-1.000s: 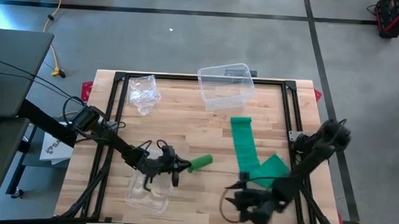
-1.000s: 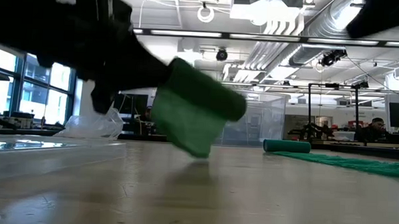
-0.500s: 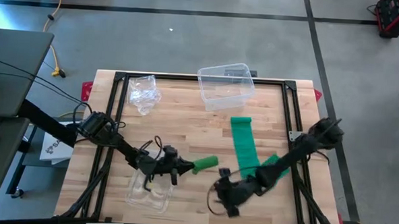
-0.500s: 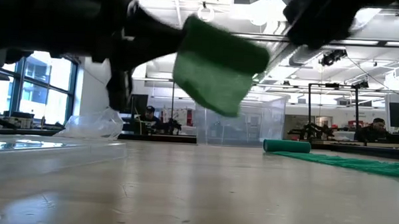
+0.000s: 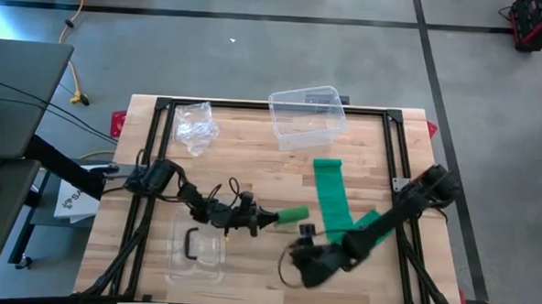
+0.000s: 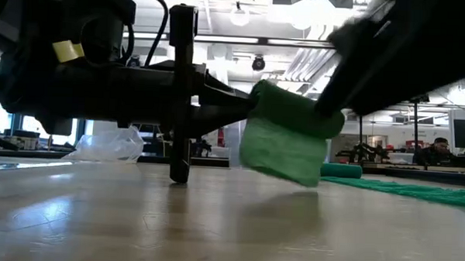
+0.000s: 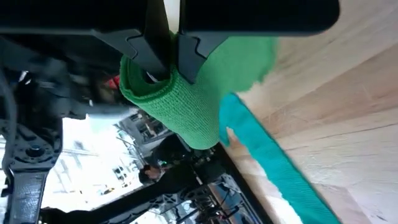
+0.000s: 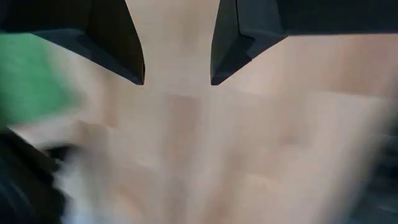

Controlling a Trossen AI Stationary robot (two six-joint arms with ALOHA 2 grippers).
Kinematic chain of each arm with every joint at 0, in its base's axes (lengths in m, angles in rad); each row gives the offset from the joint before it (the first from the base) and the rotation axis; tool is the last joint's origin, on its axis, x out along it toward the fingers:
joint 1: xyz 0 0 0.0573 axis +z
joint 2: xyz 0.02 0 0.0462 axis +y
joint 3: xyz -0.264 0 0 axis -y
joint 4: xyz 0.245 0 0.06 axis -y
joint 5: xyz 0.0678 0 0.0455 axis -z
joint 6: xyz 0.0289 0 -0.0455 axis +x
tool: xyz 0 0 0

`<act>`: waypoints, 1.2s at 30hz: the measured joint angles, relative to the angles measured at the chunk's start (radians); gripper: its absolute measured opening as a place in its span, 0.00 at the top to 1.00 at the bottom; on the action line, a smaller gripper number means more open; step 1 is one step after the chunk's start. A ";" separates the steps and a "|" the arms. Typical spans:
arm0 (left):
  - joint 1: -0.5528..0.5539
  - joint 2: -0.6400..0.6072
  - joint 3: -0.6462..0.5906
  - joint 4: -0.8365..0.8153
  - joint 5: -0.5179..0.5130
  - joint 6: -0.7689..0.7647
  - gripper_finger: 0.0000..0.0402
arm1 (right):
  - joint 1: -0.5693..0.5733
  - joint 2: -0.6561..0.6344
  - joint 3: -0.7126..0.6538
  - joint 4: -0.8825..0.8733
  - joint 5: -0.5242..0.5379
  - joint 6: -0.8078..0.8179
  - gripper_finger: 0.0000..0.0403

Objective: Roll bandage
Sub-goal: Roll the green bandage

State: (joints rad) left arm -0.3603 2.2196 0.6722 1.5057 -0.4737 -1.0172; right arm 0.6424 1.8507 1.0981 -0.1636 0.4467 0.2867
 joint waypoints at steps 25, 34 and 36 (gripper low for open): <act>-0.005 -0.009 0.085 -0.231 -0.074 -0.212 0.99 | -0.060 -0.007 0.000 -0.097 -0.132 -0.109 0.57; 0.031 -0.014 0.083 -0.274 -0.036 -0.209 0.99 | -0.153 0.035 0.000 -0.105 -0.107 -0.246 0.57; 0.038 -0.014 0.083 -0.274 -0.035 -0.212 0.99 | -0.175 0.035 0.000 -0.113 -0.114 -0.275 0.57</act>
State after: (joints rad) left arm -0.3221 2.2051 0.7555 1.2320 -0.5091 -1.2293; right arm 0.4673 1.8858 1.0977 -0.2767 0.3331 0.0119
